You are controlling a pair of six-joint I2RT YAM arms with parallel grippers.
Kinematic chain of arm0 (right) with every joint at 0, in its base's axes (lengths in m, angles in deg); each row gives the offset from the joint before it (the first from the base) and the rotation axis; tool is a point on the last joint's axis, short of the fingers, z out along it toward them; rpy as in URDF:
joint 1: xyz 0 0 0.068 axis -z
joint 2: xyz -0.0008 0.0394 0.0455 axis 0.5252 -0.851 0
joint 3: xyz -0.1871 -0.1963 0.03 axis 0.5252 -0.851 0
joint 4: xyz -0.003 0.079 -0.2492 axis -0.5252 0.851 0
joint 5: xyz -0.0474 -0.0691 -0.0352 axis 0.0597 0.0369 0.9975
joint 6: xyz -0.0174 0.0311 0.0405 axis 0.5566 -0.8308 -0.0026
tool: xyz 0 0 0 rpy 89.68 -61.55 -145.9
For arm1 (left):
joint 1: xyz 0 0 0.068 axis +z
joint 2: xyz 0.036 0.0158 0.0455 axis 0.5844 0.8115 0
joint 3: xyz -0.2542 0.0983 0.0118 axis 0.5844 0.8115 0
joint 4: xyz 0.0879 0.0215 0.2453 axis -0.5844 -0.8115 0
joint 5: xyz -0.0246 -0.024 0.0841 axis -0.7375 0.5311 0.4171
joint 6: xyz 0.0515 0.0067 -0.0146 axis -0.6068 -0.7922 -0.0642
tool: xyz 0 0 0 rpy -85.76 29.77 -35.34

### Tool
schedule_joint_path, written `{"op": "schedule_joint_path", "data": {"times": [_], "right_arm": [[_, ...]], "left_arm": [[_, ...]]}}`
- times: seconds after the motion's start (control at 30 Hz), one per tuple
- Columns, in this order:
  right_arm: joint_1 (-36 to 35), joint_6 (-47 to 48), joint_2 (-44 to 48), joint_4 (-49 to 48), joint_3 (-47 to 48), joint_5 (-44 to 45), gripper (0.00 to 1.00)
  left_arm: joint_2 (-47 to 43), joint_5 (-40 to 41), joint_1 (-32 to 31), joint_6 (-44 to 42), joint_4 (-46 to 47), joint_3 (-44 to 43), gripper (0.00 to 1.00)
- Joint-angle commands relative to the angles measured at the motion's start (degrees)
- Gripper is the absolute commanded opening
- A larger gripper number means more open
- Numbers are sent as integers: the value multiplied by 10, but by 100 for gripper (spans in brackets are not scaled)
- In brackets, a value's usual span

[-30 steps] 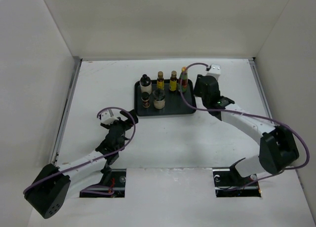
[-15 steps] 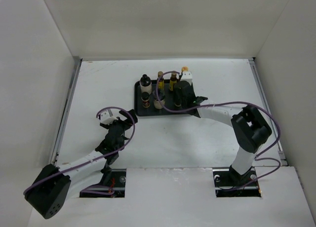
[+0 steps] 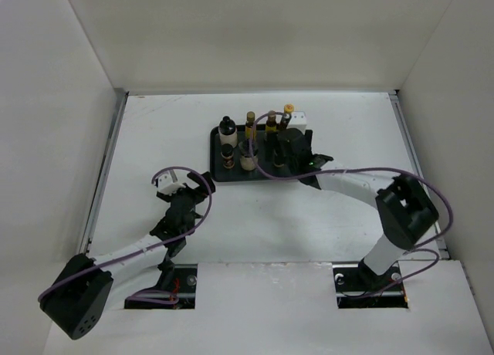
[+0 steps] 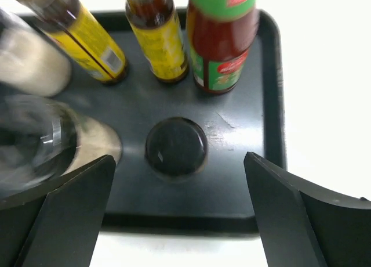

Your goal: Organize the condiment bottles

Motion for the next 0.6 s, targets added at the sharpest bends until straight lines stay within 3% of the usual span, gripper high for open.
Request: {"op": "schedule_joint_path", "data": {"times": [0.0, 0.13, 0.3, 0.57], "right_arm": [[-4, -5, 111, -31, -23, 17, 100], [8, -21, 207, -62, -100, 39, 100], [55, -67, 289, -114, -210, 89, 100], [144, -163, 289, -143, -304, 99, 100]], "left_arm": [[4, 0, 7, -1, 16, -23, 100], [-2, 3, 14, 0, -27, -37, 100], [-14, 11, 30, 15, -166, -92, 100], [-52, 0, 41, 19, -337, -148, 100]]}}
